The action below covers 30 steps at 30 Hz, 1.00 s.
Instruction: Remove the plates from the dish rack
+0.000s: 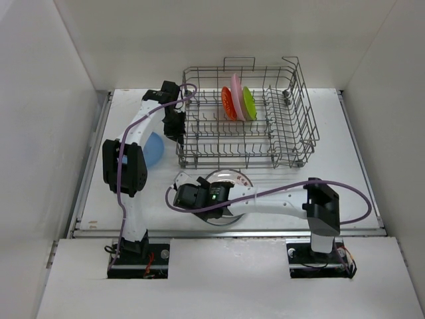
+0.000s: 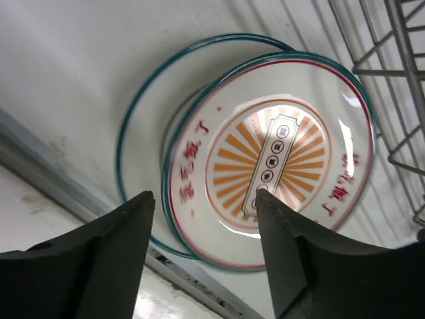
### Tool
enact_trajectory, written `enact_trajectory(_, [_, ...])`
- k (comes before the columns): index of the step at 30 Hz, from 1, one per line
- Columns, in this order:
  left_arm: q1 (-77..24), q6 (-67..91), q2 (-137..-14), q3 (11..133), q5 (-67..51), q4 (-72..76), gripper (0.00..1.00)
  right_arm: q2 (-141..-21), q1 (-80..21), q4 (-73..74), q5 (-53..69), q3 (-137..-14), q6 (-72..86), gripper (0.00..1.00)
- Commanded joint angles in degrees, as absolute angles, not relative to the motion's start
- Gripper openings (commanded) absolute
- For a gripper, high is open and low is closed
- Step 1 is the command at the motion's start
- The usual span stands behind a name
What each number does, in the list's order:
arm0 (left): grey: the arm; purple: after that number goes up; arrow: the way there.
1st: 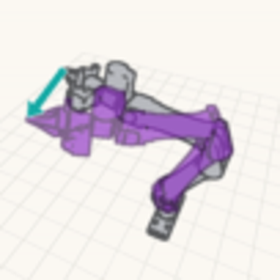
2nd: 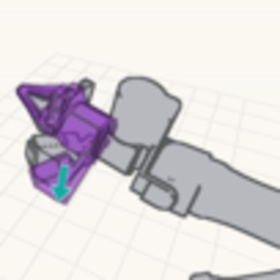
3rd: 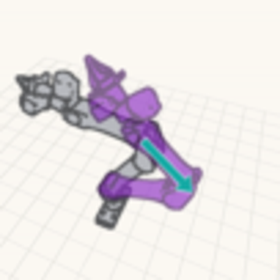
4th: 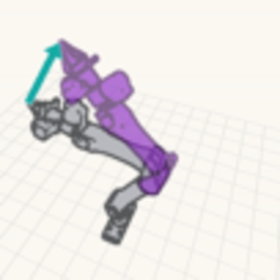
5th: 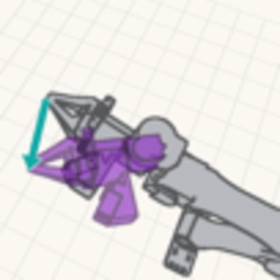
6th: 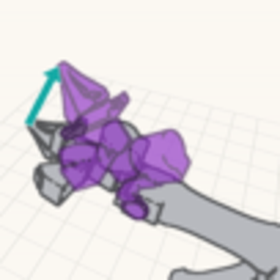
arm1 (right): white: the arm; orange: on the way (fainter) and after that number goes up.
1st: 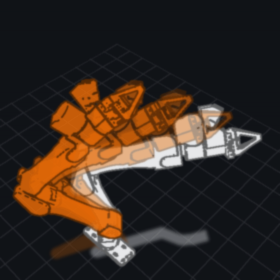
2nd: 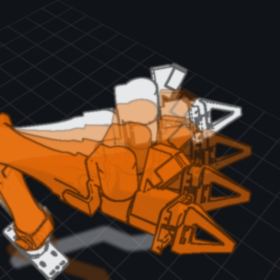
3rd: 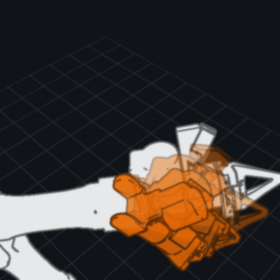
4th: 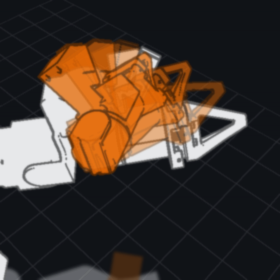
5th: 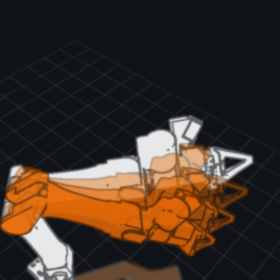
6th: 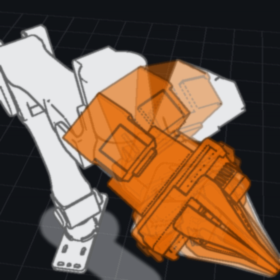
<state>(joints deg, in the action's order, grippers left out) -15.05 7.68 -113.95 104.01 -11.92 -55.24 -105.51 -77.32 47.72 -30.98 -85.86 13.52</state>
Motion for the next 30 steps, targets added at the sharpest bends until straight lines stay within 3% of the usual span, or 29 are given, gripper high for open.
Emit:
enact_trajectory(1, [-15.38, 3.69, -111.45, 106.69, -11.6, -57.22, 0.0, -104.5, -78.66, 47.29, -25.94, -91.14, 12.14, 0.7])
enact_trajectory(4, [-15.38, 3.69, -111.97, 106.7, -11.6, -57.22, 0.0, -102.4, -78.66, 47.29, -23.65, -92.46, 11.6, 0.78])
enact_trajectory(10, [-15.38, 3.16, -112.5, 107.23, -12.13, -57.22, 0.0, -95.11, -75.68, 44.13, -18.73, -94.13, 10.9, 0.83])
enact_trajectory(14, [-15.38, 3.16, -112.5, 107.75, -12.13, -57.74, 0.0, -88.78, -65.51, 37.54, -11.88, -94.13, 13.0, 0.86])
enact_trajectory(19, [-15.38, 3.16, -112.5, 107.75, -12.13, -57.74, 0.0, -91.92, -48.12, 35.76, -5.97, -106.38, 15.12, 0.86])
enact_trajectory(25, [-15.38, 2.64, -111.36, 107.75, -11.08, -57.74, 0.0, -104.32, -35.96, 36.66, -3.09, -121.28, 18.54, 0.67])
enact_trajectory(30, [-15.38, 2.11, -111.36, 107.75, -11.07, -57.74, 0.0, -113.09, -30.94, 34.63, 1.05, -128.57, 17.32, 0.58])
